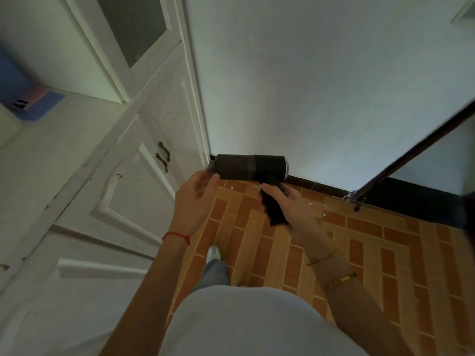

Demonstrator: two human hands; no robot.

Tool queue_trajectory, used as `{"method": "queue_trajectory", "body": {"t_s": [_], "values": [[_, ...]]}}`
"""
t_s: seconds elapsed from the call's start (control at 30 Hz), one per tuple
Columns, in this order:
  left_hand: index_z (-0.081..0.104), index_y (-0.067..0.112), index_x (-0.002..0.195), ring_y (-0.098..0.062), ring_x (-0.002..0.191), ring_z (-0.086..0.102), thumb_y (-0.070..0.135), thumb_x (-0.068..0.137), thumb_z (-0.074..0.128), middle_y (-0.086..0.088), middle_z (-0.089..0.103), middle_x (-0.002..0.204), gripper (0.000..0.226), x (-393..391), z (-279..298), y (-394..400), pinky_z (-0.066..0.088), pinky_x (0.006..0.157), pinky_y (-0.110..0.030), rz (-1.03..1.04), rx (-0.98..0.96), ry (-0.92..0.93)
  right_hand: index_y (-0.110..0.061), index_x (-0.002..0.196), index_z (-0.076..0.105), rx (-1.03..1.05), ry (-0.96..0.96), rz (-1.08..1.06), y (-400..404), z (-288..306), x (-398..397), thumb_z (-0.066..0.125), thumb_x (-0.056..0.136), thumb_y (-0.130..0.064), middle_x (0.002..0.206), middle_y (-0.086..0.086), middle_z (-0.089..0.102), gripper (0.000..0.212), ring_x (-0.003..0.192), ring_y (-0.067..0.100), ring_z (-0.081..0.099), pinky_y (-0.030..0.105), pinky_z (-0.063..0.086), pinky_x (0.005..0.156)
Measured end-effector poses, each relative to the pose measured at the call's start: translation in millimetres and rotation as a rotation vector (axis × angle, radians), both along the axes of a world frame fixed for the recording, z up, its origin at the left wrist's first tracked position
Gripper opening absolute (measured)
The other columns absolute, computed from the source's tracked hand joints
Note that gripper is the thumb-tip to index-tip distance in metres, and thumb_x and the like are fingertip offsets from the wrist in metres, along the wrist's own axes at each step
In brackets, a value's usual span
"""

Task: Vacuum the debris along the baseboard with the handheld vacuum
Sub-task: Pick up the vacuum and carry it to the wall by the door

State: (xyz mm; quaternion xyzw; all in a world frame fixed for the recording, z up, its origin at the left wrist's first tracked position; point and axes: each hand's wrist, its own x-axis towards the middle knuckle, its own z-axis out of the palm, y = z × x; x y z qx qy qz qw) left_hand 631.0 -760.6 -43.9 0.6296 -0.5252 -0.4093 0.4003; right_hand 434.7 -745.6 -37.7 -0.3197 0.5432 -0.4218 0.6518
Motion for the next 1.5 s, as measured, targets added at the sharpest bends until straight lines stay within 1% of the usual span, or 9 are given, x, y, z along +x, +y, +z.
{"method": "queue_trajectory", "body": {"t_s": [0.2, 0.3, 0.4, 0.53, 0.73, 1.03, 1.17, 1.3, 1.5], "values": [[0.062, 0.02, 0.116, 0.026, 0.081, 0.056, 0.028, 0.101, 0.052, 0.022, 0.062, 0.093, 0.019, -2.8, -10.6, -53.3, 0.039, 0.068, 0.006, -0.065, 0.015, -0.023, -0.008, 0.106, 0.061, 0.046, 0.028, -0.055, -43.0, -16.2, -1.8, 0.063, 0.091, -0.023, 0.083, 0.006, 0.067, 0.022, 0.068, 0.015, 0.063, 0.028, 0.053, 0.067], [0.06, 0.022, 0.117, 0.019, 0.081, 0.058, 0.03, 0.1, 0.052, 0.022, 0.061, 0.093, 0.02, 0.9, -17.1, -93.0, 0.041, 0.068, 0.004, -0.077, 0.021, -0.038, -0.009, 0.11, 0.061, 0.073, 0.047, -0.094, -75.8, -24.3, 3.0, 0.065, 0.09, -0.027, 0.086, 0.006, 0.068, 0.028, 0.072, 0.017, 0.064, 0.031, 0.053, 0.072], [0.06, 0.023, 0.119, 0.011, 0.088, 0.059, 0.034, 0.1, 0.052, 0.019, 0.064, 0.096, 0.024, 7.7, -22.3, -137.5, 0.046, 0.073, -0.003, -0.094, 0.048, -0.023, -0.007, 0.114, 0.06, 0.084, 0.047, -0.12, -113.9, -27.9, 11.2, 0.066, 0.089, -0.029, 0.089, 0.008, 0.068, 0.034, 0.075, 0.019, 0.065, 0.031, 0.053, 0.073], [0.062, 0.017, 0.123, -0.003, 0.1, 0.066, 0.042, 0.098, 0.052, 0.007, 0.07, 0.107, 0.036, 17.5, -25.2, -195.3, 0.053, 0.088, -0.025, -0.097, 0.085, 0.059, -0.008, 0.113, 0.058, 0.067, 0.056, -0.14, -166.2, -29.0, 26.3, 0.064, 0.091, -0.028, 0.085, 0.004, 0.068, 0.031, 0.074, 0.016, 0.065, 0.029, 0.052, 0.072], [0.062, 0.018, 0.123, -0.01, 0.104, 0.067, 0.044, 0.096, 0.053, 0.004, 0.07, 0.11, 0.038, 25.9, -26.5, -260.4, 0.053, 0.088, -0.027, -0.11, 0.146, 0.149, -0.011, 0.103, 0.059, 0.04, 0.037, -0.166, -222.1, -29.4, 40.6, 0.061, 0.093, -0.025, 0.071, -0.003, 0.067, 0.017, 0.064, 0.01, 0.063, 0.023, 0.053, 0.066], [0.059, 0.013, 0.126, -0.011, 0.1, 0.071, 0.045, 0.094, 0.06, -0.001, 0.072, 0.111, 0.045, 8.1, -52.1, -320.2, 0.057, 0.087, -0.03, -0.065, 0.299, 0.257, -0.012, 0.111, 0.057, 0.075, 0.06, -0.172, -272.6, -54.3, 30.3, 0.059, 0.094, -0.029, 0.077, -0.001, 0.067, 0.024, 0.068, 0.012, 0.065, 0.022, 0.055, 0.067], [0.059, 0.015, 0.127, -0.016, 0.107, 0.069, 0.049, 0.09, 0.063, -0.004, 0.07, 0.117, 0.051, -3.2, -77.1, -346.1, 0.055, 0.097, -0.041, -0.004, 0.359, 0.291, -0.01, 0.107, 0.061, 0.128, -0.021, -0.156, -297.6, -74.9, 16.8, 0.057, 0.094, -0.035, 0.081, 0.002, 0.067, 0.028, 0.073, 0.016, 0.065, 0.029, 0.055, 0.074], [0.06, 0.015, 0.126, -0.014, 0.107, 0.068, 0.047, 0.092, 0.062, -0.003, 0.07, 0.118, 0.047, -17.7, -110.8, -365.9, 0.055, 0.095, -0.038, 0.012, 0.37, 0.298, -0.008, 0.111, 0.062, 0.257, -0.192, -0.12, -324.7, -112.3, -5.3, 0.063, 0.09, -0.036, 0.091, 0.007, 0.07, 0.034, 0.082, 0.02, 0.067, 0.034, 0.053, 0.079], [0.06, 0.013, 0.125, -0.016, 0.101, 0.07, 0.043, 0.092, 0.063, -0.004, 0.072, 0.112, 0.044, -35.9, -183.5, -382.2, 0.057, 0.088, -0.033, 0.022, 0.377, 0.304, -0.013, 0.097, 0.059, 0.296, -0.299, -0.019, -354.7, -192.2, -28.7, 0.056, 0.094, -0.03, 0.077, 0.005, 0.064, 0.018, 0.071, 0.017, 0.061, 0.026, 0.053, 0.067]]}}
